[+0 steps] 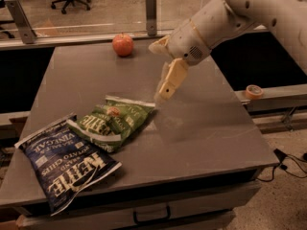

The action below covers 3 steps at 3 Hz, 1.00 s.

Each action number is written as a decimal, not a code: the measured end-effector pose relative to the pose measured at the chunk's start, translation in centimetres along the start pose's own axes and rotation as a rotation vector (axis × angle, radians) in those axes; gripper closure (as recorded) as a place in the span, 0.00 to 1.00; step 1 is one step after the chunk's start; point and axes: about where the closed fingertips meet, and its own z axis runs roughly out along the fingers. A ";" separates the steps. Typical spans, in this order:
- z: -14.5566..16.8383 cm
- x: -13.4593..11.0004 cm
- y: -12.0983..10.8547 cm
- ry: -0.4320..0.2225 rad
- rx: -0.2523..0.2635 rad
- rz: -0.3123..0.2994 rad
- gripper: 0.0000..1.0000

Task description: Move green jalapeno chip bag near blue chip bag

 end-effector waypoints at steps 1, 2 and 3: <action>-11.3 1.3 -3.6 -0.067 0.248 0.014 0.00; -14.5 -0.6 -4.4 -0.087 0.316 -0.024 0.00; -14.5 -0.6 -4.4 -0.087 0.316 -0.024 0.00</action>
Offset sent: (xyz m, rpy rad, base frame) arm 0.0302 -0.0796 0.0642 0.0825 -0.1402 -0.1626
